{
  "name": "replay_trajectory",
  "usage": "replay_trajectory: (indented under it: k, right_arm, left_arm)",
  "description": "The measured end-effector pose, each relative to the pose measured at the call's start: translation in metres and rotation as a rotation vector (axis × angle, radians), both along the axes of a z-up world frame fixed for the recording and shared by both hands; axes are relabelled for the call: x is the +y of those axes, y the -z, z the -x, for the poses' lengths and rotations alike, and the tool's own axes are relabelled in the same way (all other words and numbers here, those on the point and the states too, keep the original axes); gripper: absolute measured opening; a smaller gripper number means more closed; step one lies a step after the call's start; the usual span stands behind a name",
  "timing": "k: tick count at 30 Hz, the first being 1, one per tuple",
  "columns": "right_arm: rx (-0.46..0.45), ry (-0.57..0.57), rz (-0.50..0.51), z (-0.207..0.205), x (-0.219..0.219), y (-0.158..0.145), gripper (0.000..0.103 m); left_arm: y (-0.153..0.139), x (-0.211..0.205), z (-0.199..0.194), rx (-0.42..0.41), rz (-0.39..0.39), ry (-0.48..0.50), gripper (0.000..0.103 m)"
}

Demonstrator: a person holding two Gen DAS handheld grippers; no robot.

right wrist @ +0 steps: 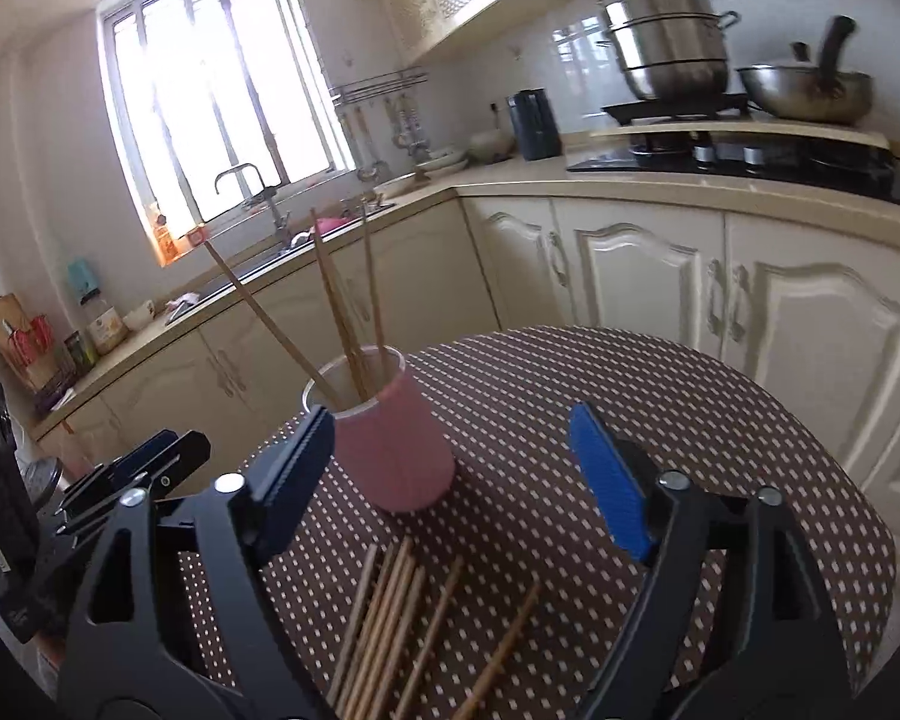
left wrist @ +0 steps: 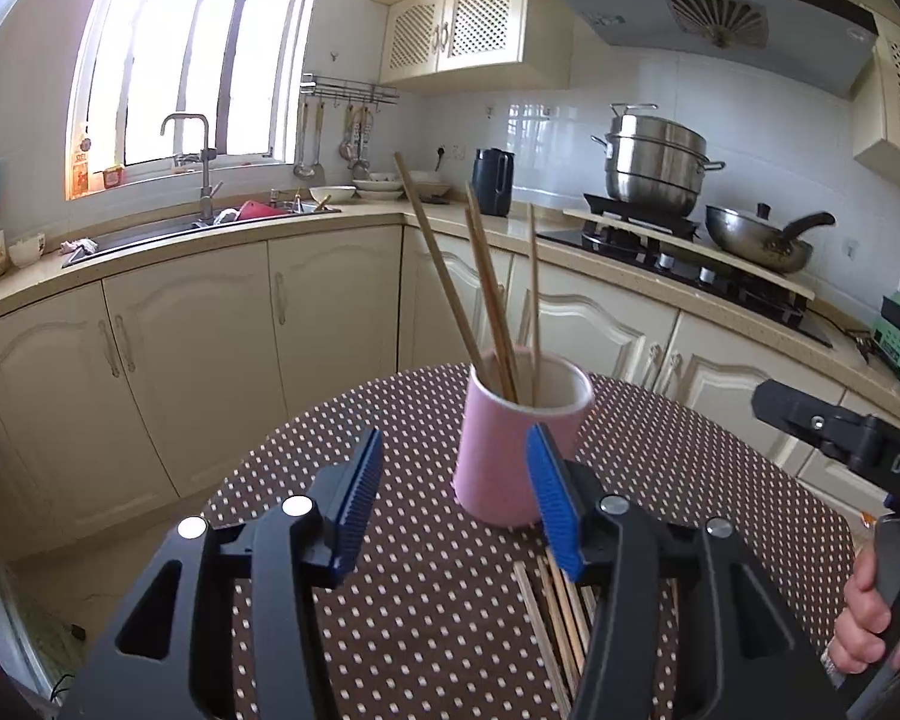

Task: Organize utensils
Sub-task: 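Move both open tools away from the cup toward the chopstick row, then close the left tool on a wooden chopstick while the right tool grasps another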

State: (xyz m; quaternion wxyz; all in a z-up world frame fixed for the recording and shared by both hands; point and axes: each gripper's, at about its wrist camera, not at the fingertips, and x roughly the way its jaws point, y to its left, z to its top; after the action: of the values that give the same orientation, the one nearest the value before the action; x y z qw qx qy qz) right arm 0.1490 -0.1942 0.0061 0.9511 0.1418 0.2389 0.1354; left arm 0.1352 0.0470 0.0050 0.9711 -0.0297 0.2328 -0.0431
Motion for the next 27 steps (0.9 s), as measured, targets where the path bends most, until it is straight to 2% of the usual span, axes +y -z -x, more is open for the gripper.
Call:
replay_trajectory:
  k: [3,14,23,27]
  right_arm:
    - [0.027,0.038,0.003,0.013,-0.005,0.008,0.088]
    - [0.236,0.080,0.006,0.024,-0.009,0.066,0.089]
    - [0.384,0.090,0.099,0.020,0.007,0.104,0.089]
    - [0.381,0.089,0.122,0.021,0.011,0.110,0.090]
  left_arm:
    - [0.005,-0.005,0.009,0.013,-0.010,0.007,0.051]
    - [0.039,-0.014,0.027,0.118,-0.022,0.017,0.056]
    - [0.074,-0.016,0.025,0.279,-0.015,0.031,0.059]
    - [0.088,-0.019,0.023,0.332,-0.003,0.039,0.059]
